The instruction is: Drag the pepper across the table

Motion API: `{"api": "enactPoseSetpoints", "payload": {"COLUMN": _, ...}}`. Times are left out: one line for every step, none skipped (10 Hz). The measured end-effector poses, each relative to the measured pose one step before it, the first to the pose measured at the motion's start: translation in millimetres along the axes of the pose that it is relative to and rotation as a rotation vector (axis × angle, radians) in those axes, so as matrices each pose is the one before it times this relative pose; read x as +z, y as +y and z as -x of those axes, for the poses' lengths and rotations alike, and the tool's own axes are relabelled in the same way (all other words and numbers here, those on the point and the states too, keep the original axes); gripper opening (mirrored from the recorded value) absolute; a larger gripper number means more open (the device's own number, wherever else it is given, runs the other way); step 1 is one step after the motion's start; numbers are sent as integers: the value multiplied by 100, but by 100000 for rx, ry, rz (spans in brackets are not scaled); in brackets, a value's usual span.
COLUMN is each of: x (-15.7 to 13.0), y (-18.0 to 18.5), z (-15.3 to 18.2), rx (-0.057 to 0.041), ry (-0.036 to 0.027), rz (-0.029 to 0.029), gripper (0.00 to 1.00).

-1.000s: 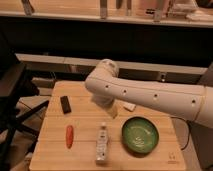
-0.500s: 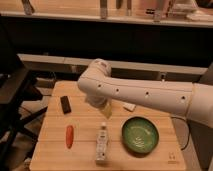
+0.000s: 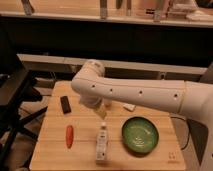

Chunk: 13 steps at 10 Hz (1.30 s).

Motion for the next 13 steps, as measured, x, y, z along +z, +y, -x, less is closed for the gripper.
{"api": "enactPoseSetpoints", "payload": {"x": 100, "y": -15, "z": 7, "rx": -363, "ry": 30, "rz": -3, "gripper": 80}}
{"api": "enactPoseSetpoints", "payload": {"x": 163, "y": 28, "z": 120, "rx": -1062, "ry": -327, "rz": -231, "gripper": 80}}
{"api": "enactPoseSetpoints", "payload": {"x": 146, "y": -193, "z": 390, "rx": -909, "ry": -429, "rz": -108, "gripper": 80}}
{"api": "enactPoseSetpoints", "payload": {"x": 256, "y": -316, "z": 467, "rx": -1439, "ry": -252, "rz": 29, "gripper": 80}}
{"api": "enactPoseSetpoints", "payload": {"x": 345, "y": -201, "z": 389, "rx": -1061, "ry": -283, "rz": 65, "gripper": 80}}
{"api": "enactPoseSetpoints", "payload": {"x": 452, "y": -535, "z": 656, "rx": -914, "ry": -425, "rz": -447, "gripper": 80}}
{"api": "enactPoseSetpoints", "payload": {"x": 368, "y": -459, "z": 583, "rx": -1222, "ry": -577, "rz": -219, "gripper": 80}}
{"api": "enactPoseSetpoints", "payload": {"x": 118, "y": -45, "z": 204, "rx": -716, "ry": -431, "rz": 12, "gripper": 80}}
{"api": "enactPoseSetpoints", "payload": {"x": 402, "y": 126, "z": 198, "rx": -1758, "ry": -245, "rz": 452, "gripper": 80}}
{"api": "enactPoseSetpoints", "payload": {"x": 542, "y": -248, "z": 577, "rx": -1531, "ry": -758, "rz": 540, "gripper": 80}}
{"api": "enactPoseSetpoints", "payload": {"x": 484, "y": -646, "z": 654, "rx": -2139, "ry": -372, "rz": 106, "gripper": 80}}
{"api": "enactPoseSetpoints", "payload": {"x": 550, "y": -784, "z": 720, "rx": -2097, "ry": -347, "rz": 117, "gripper": 80}}
{"api": "enactPoseSetpoints", "payload": {"x": 344, "y": -482, "z": 431, "rx": -1129, "ry": -394, "rz": 48, "gripper": 80}}
